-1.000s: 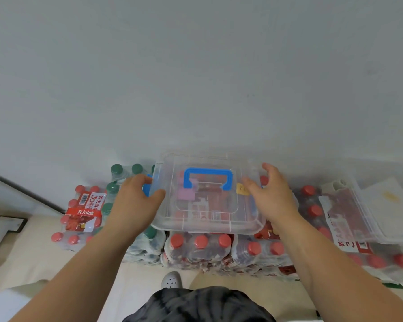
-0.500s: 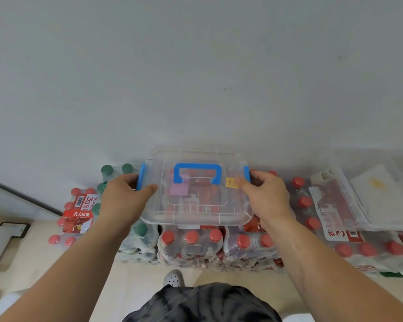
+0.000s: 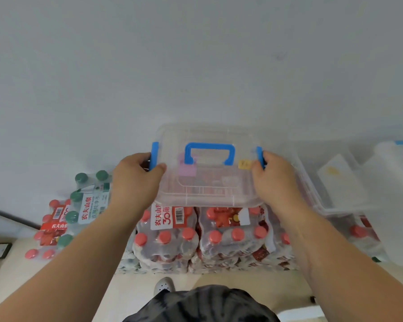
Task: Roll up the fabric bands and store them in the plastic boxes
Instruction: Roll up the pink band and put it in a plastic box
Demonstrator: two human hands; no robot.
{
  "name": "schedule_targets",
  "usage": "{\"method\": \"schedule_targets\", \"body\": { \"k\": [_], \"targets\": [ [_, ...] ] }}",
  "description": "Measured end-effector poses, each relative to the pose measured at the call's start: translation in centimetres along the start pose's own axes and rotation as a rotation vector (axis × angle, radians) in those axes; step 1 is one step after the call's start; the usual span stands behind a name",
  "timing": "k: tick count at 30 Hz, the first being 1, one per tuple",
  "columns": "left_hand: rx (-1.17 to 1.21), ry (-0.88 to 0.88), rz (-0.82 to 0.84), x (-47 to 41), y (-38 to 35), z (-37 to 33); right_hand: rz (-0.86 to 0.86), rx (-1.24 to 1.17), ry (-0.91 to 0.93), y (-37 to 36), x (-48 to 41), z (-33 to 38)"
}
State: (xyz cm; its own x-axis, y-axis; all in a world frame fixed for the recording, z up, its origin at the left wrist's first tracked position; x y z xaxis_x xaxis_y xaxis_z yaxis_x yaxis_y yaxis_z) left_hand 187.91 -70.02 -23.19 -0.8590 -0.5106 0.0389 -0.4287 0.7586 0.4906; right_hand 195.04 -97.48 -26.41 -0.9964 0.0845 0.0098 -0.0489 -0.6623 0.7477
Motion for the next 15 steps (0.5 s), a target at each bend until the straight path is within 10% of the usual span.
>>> {"method": "schedule_targets", "body": {
  "k": [15],
  "targets": [
    [-0.154, 0.026, 0.187, 2.0, -8.6, 0.0, 0.143, 0.167, 0.013, 2.5, 0.0, -4.1]
  ]
}}
Point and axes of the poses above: each hand's wrist, its own x-axis away from the middle knuckle, its own y-axis out of the back of the hand, z = x × y, the point moved 4 cm from there along -x, towards the middle knuckle, and after that the axes turned 3 degrees about x, right-handed, at the moved point
